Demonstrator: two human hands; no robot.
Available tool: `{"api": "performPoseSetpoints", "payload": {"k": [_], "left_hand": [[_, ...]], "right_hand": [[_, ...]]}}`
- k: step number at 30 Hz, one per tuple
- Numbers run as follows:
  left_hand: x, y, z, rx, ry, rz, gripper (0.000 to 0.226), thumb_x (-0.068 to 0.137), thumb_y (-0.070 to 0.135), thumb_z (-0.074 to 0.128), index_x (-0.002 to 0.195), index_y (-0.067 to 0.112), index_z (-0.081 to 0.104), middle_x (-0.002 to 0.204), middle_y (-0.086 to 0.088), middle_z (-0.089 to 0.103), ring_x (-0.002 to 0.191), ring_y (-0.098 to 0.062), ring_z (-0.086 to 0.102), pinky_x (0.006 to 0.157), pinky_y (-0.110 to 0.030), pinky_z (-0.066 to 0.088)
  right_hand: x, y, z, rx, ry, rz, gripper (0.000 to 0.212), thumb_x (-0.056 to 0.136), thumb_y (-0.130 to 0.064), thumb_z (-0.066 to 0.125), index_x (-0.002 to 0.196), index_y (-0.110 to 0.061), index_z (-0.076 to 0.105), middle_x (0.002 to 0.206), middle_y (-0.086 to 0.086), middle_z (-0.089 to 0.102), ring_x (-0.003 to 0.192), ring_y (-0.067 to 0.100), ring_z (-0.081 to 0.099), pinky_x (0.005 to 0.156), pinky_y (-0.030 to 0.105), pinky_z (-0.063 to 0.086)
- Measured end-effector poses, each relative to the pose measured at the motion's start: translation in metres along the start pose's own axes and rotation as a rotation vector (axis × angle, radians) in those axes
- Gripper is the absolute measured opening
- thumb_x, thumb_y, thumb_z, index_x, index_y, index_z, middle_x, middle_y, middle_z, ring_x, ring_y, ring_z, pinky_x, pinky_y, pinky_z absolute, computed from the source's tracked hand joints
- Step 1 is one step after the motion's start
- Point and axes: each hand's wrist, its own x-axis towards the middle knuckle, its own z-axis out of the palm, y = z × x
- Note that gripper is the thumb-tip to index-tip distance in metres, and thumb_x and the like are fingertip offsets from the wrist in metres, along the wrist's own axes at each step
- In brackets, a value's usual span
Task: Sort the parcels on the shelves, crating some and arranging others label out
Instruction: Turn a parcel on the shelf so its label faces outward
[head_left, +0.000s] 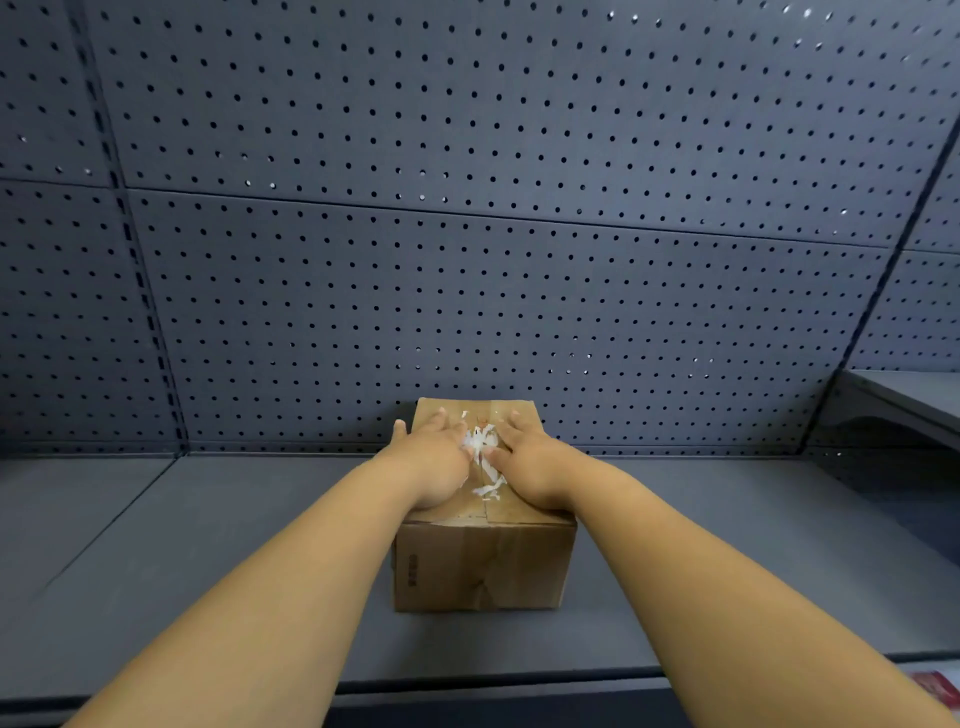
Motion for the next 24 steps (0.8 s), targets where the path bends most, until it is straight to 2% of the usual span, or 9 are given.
{"api": "performPoseSetpoints", "payload": {"k": [3,6,10,13,16,18,21,22,24], "left_hand": [[0.007,-0.007,0.005,-0.112,0.013,-0.003,0.052,0.105,0.025,0.024,0.154,0.022,0.01,0.161,-0.001,-0.012,0.147,-0.03,-0.013,0.118,-0.043,-0.006],[0.007,-0.013,0.011,-0.229,0.032,-0.017,0.051,0.104,0.034,0.024,0.154,0.03,0.012,0.161,0.008,-0.011,0.147,-0.035,-0.01,0.118,-0.044,0.001],[0.015,-0.015,0.011,-0.226,0.009,-0.002,0.052,0.103,0.035,0.028,0.153,0.028,0.014,0.161,0.007,-0.01,0.148,-0.034,0.0,0.12,-0.047,0.007],[0.016,-0.014,0.009,-0.218,0.023,0.017,0.053,0.103,0.032,0.03,0.153,0.024,0.016,0.162,0.004,-0.009,0.148,-0.028,0.009,0.12,-0.04,0.011],[0.011,-0.013,0.01,-0.302,0.074,0.041,0.053,0.103,0.032,0.032,0.153,0.022,0.02,0.162,0.003,-0.007,0.147,-0.022,0.015,0.116,-0.033,0.017],[0.008,-0.014,0.012,-0.375,0.111,0.032,0.055,0.102,0.035,0.036,0.153,0.023,0.02,0.162,0.003,-0.008,0.147,-0.021,0.016,0.114,-0.032,0.02],[0.001,-0.016,0.012,-0.531,0.158,-0.083,0.072,0.097,0.043,0.046,0.155,0.025,0.006,0.161,-0.003,-0.011,0.147,-0.026,0.014,0.113,-0.036,0.023],[0.0,-0.017,0.013,-0.59,0.162,-0.139,0.08,0.094,0.046,0.05,0.154,0.026,0.001,0.162,-0.008,-0.006,0.146,-0.029,0.017,0.112,-0.038,0.027],[0.001,-0.02,0.014,-0.723,0.164,-0.225,0.092,0.09,0.049,0.056,0.154,0.023,-0.004,0.159,-0.013,0.018,0.136,-0.033,0.037,0.106,-0.039,0.038]], "right_hand": [[0.002,0.0,0.002,0.033,0.033,0.001,0.05,0.107,-0.025,0.022,0.154,-0.011,0.013,0.163,0.004,-0.006,0.151,0.022,-0.003,0.121,0.041,0.007],[0.008,0.005,0.012,0.123,0.086,0.02,0.058,0.104,-0.038,0.027,0.155,-0.017,0.01,0.164,-0.002,-0.006,0.15,0.025,0.008,0.121,0.041,0.015],[0.013,0.007,0.01,0.117,0.074,0.032,0.06,0.103,-0.04,0.027,0.156,-0.017,0.01,0.164,-0.002,-0.008,0.149,0.026,0.014,0.119,0.039,0.016],[0.012,0.005,0.005,0.048,0.056,-0.006,0.055,0.106,-0.034,0.025,0.155,-0.013,0.013,0.164,0.003,-0.008,0.15,0.025,0.009,0.12,0.039,0.014],[0.01,0.006,0.009,0.094,0.077,-0.021,0.057,0.105,-0.035,0.03,0.155,-0.012,0.014,0.163,0.003,-0.005,0.15,0.025,0.006,0.12,0.04,0.013],[0.009,0.007,0.012,0.233,0.132,0.02,0.063,0.102,-0.042,0.036,0.155,-0.017,0.012,0.164,0.003,-0.007,0.149,0.027,0.014,0.118,0.04,0.018],[0.003,0.007,0.014,0.343,0.165,0.116,0.07,0.099,-0.048,0.04,0.156,-0.025,0.006,0.161,0.005,-0.021,0.141,0.029,0.035,0.108,0.039,0.032],[0.0,0.007,0.014,0.372,0.176,0.135,0.074,0.097,-0.05,0.042,0.156,-0.026,0.003,0.161,0.009,-0.019,0.14,0.03,0.036,0.106,0.039,0.033],[-0.002,0.008,0.015,0.435,0.204,0.143,0.083,0.094,-0.054,0.046,0.156,-0.025,-0.002,0.162,0.016,0.006,0.141,0.031,0.035,0.107,0.04,0.034]]}}
